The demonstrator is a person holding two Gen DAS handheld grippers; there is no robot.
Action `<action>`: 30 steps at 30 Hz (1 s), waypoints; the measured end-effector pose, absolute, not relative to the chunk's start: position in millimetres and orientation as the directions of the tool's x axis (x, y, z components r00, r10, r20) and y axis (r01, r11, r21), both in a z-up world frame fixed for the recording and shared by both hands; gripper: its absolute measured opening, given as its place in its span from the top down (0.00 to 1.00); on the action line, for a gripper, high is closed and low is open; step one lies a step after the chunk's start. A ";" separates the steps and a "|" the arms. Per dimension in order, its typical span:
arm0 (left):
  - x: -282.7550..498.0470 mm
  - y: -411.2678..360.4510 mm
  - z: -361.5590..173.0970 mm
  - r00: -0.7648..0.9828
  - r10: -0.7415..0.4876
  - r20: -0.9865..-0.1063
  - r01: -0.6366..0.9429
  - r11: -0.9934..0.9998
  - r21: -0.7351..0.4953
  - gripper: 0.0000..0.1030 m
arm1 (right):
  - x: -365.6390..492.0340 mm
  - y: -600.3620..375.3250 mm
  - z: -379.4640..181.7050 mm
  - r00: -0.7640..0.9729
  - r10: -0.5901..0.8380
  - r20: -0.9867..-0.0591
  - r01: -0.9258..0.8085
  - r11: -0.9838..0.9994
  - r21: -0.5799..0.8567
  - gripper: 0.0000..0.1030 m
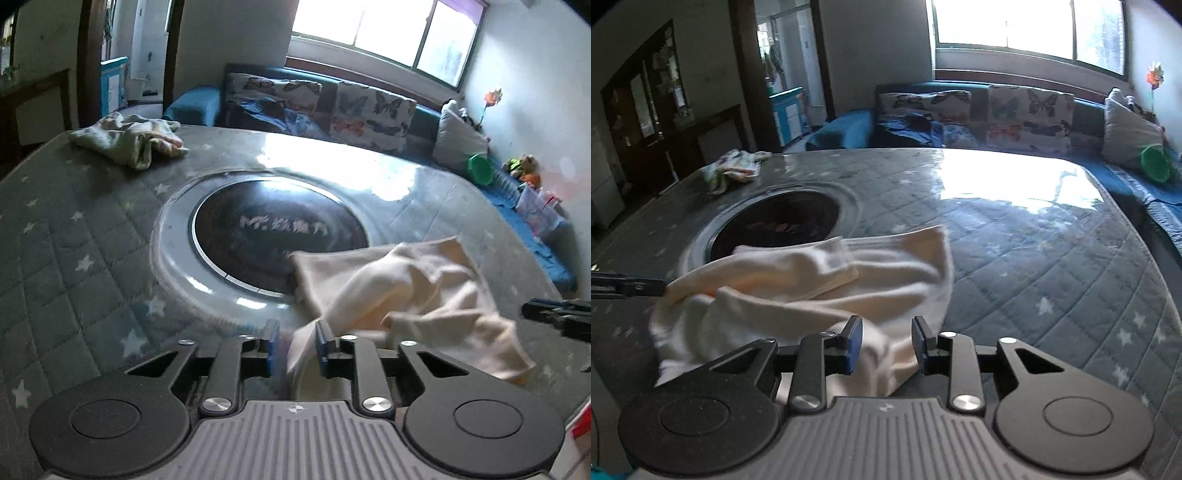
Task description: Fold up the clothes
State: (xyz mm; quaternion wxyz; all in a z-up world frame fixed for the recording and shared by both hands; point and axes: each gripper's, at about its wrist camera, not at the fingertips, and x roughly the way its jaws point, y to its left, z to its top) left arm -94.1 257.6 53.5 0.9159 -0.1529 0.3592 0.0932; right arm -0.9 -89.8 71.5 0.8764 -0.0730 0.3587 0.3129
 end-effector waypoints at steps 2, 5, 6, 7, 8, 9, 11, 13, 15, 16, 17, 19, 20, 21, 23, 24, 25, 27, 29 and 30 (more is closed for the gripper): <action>-89.3 261.2 59.3 0.737 0.047 -0.674 -0.267 0.936 -0.228 0.70 | 10.3 -89.8 68.0 0.557 0.480 -0.678 -0.589 0.804 0.085 0.72; -72.4 267.2 57.1 0.728 0.087 -0.680 -0.294 0.936 -0.195 0.71 | 25.5 -86.9 61.1 0.559 0.464 -0.687 -0.583 0.809 0.072 0.71; -66.8 269.2 56.4 0.725 0.100 -0.681 -0.303 0.935 -0.184 0.72 | 31.0 -84.8 58.3 0.559 0.459 -0.691 -0.580 0.811 0.070 0.71; -58.8 271.0 53.1 0.718 0.102 -0.689 -0.305 0.935 -0.180 0.72 | 35.9 -82.5 56.0 0.558 0.455 -0.694 -0.579 0.812 0.068 0.71; -50.7 272.7 49.7 0.711 0.103 -0.696 -0.308 0.935 -0.176 0.71 | 40.8 -80.2 53.6 0.557 0.452 -0.697 -0.579 0.813 0.065 0.70; -42.6 274.5 46.4 0.703 0.104 -0.704 -0.310 0.935 -0.172 0.71 | 45.2 -78.1 51.4 0.557 0.448 -0.700 -0.577 0.814 0.062 0.68; -26.3 276.4 37.4 0.684 0.116 -0.720 -0.317 0.937 -0.151 0.71 | 52.1 -74.3 48.1 0.558 0.447 -0.699 -0.576 0.815 0.062 0.62; -12.0 278.5 28.1 0.664 0.123 -0.737 -0.325 0.936 -0.136 0.70 | 59.1 -70.1 44.9 0.561 0.447 -0.697 -0.575 0.816 0.061 0.62; 0.4 280.5 19.2 0.646 0.123 -0.753 -0.328 0.936 -0.129 0.70 | 66.3 -66.2 42.0 0.561 0.447 -0.696 -0.573 0.817 0.063 0.61; 6.6 281.4 14.8 0.637 0.123 -0.761 -0.329 0.936 -0.125 0.70 | 69.4 -65.0 41.1 0.562 0.446 -0.697 -0.570 0.819 0.065 0.61; 10.7 280.6 11.3 0.631 0.115 -0.768 -0.320 0.940 -0.122 0.70 | 73.5 -63.7 39.9 0.563 0.444 -0.697 -0.565 0.822 0.067 0.61; 17.0 279.5 6.1 0.617 0.118 -0.778 -0.319 0.941 -0.110 0.70 | 81.0 -60.0 37.8 0.567 0.438 -0.698 -0.562 0.825 0.061 0.61; 19.4 278.7 4.4 0.614 0.117 -0.781 -0.314 0.943 -0.106 0.70 | 85.1 -58.2 36.8 0.569 0.433 -0.699 -0.561 0.826 0.055 0.61; 21.8 278.0 2.7 0.610 0.116 -0.784 -0.310 0.945 -0.102 0.70 | 89.1 -56.8 35.3 0.569 0.430 -0.701 -0.560 0.827 0.052 0.61; 24.5 276.3 1.6 0.611 0.116 -0.783 -0.302 0.949 -0.095 0.70 | 98.3 -54.1 31.1 0.566 0.423 -0.707 -0.555 0.830 0.052 0.61; 25.5 275.4 1.4 0.613 0.113 -0.782 -0.294 0.951 -0.093 0.71 | 102.8 -52.7 29.0 0.565 0.420 -0.710 -0.553 0.832 0.052 0.61; 26.5 274.6 1.2 0.616 0.110 -0.780 -0.287 0.953 -0.092 0.71 | 106.9 -50.9 27.0 0.564 0.417 -0.713 -0.552 0.832 0.051 0.61; 28.5 272.8 0.6 0.621 0.102 -0.777 -0.272 0.958 -0.091 0.76 | 112.7 -48.1 24.2 0.560 0.416 -0.716 -0.552 0.832 0.051 0.61; 29.4 270.8 -0.2 0.630 0.101 -0.770 -0.256 0.963 -0.083 0.80 | 118.0 -44.7 21.5 0.555 0.417 -0.720 -0.554 0.831 0.054 0.61; 29.9 270.4 -0.3 0.635 0.097 -0.767 -0.249 0.965 -0.084 0.84 | 120.0 -43.1 20.3 0.552 0.418 -0.721 -0.558 0.828 0.053 0.61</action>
